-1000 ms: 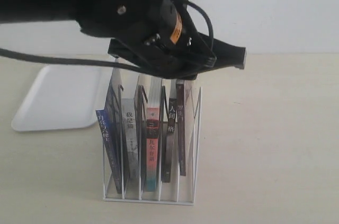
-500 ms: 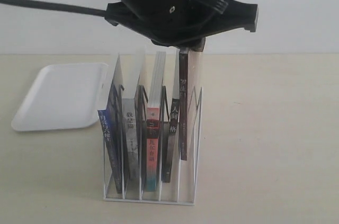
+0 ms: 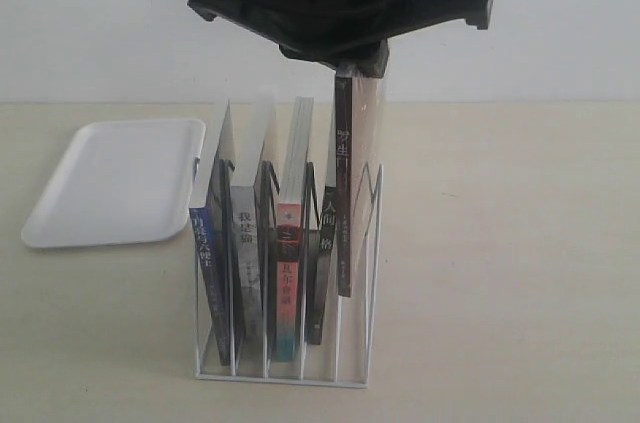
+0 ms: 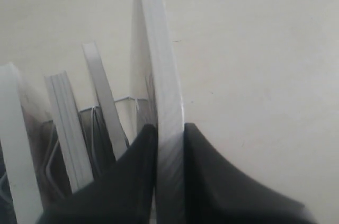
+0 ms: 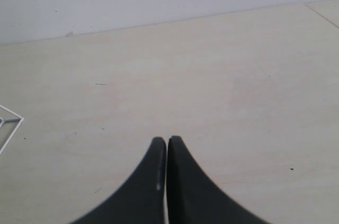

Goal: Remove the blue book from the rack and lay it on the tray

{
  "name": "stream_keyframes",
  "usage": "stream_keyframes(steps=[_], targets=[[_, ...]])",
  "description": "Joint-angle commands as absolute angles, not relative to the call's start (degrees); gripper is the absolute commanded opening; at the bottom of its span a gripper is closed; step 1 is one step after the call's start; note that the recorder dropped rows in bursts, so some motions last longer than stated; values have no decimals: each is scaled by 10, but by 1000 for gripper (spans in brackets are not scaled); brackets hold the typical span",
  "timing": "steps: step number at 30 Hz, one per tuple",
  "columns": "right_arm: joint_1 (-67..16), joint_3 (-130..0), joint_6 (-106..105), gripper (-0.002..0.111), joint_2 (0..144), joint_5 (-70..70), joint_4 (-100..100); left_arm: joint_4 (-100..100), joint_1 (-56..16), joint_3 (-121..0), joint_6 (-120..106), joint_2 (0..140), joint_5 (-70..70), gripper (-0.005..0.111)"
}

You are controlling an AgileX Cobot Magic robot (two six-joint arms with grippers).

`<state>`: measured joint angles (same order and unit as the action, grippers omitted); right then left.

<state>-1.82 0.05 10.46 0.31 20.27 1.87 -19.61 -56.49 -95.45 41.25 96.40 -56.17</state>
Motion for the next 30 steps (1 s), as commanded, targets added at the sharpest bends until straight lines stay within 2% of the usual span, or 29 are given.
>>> stream_keyframes(steps=[1, 30], targets=[[-17, 0, 101, 0, 0, 196, 20, -184, -567, -963, 409, 956, -545, 4], [-17, 0, 101, 0, 0, 196, 20, -231, -580, -955, 493, 1038, -568, 4]])
